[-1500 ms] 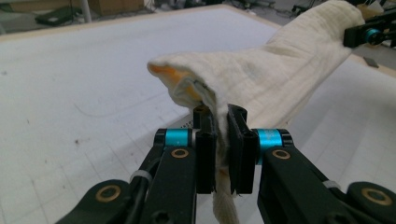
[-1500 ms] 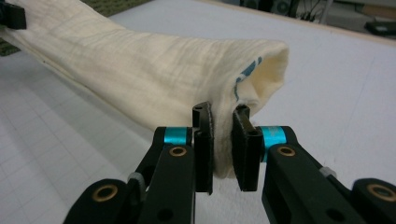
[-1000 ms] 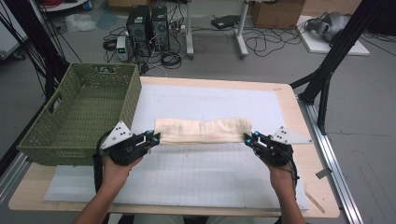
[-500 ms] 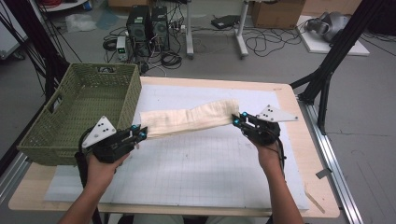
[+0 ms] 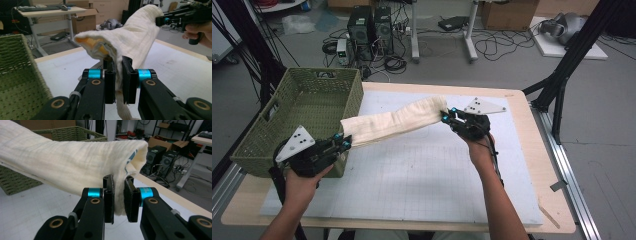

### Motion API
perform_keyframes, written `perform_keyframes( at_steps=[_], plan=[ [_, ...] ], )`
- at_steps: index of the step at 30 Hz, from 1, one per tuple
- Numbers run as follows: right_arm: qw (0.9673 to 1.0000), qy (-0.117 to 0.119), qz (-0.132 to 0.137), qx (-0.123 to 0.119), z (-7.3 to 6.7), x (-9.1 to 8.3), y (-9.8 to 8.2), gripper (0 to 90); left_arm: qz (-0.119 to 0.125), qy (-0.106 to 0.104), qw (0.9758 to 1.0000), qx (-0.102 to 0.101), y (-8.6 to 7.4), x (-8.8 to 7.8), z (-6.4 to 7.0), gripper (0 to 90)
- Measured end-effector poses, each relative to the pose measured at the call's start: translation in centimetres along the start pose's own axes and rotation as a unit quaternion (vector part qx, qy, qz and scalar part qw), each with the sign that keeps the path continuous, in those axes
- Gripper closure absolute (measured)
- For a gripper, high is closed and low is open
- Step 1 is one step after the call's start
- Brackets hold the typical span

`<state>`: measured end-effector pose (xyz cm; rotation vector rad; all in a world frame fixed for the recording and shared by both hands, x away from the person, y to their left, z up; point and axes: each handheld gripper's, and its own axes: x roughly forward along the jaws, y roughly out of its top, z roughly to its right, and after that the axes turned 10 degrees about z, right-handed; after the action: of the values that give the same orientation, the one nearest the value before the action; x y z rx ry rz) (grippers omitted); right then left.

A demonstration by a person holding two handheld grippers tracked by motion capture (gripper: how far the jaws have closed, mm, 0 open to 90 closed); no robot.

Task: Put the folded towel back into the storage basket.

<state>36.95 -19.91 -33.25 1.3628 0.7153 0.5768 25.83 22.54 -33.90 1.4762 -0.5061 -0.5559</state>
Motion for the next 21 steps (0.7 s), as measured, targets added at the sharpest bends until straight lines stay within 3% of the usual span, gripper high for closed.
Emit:
perform_keyframes(
  at_steps=[21],
  plan=[
    [0.9989, 0.036, -0.007, -0.03, -2.5, 9.7, 4.8, 81.0, 0.004, 0.052, 0.9986, 0.008, 0.3, -4.7, -2.9, 82.3]
  ],
)
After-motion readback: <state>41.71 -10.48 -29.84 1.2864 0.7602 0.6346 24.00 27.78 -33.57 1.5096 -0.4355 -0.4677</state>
